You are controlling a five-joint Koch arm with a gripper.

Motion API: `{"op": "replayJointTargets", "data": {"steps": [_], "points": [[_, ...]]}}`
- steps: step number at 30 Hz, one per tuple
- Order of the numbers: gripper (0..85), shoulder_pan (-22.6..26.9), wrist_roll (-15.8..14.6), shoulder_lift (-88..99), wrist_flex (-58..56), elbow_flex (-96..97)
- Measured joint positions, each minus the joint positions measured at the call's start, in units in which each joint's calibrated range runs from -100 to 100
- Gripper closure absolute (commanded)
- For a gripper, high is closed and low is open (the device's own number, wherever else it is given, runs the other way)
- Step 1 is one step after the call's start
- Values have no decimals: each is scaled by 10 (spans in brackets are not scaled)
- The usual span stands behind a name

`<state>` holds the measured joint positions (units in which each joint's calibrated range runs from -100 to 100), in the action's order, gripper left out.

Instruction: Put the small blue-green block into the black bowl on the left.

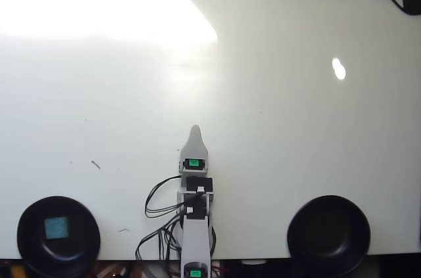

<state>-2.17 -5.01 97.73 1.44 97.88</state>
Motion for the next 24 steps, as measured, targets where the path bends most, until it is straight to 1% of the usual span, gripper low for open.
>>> {"op": "replayJointTargets", "data": {"steps": [24], "points": [[352,2,0,0,-10,6]]}}
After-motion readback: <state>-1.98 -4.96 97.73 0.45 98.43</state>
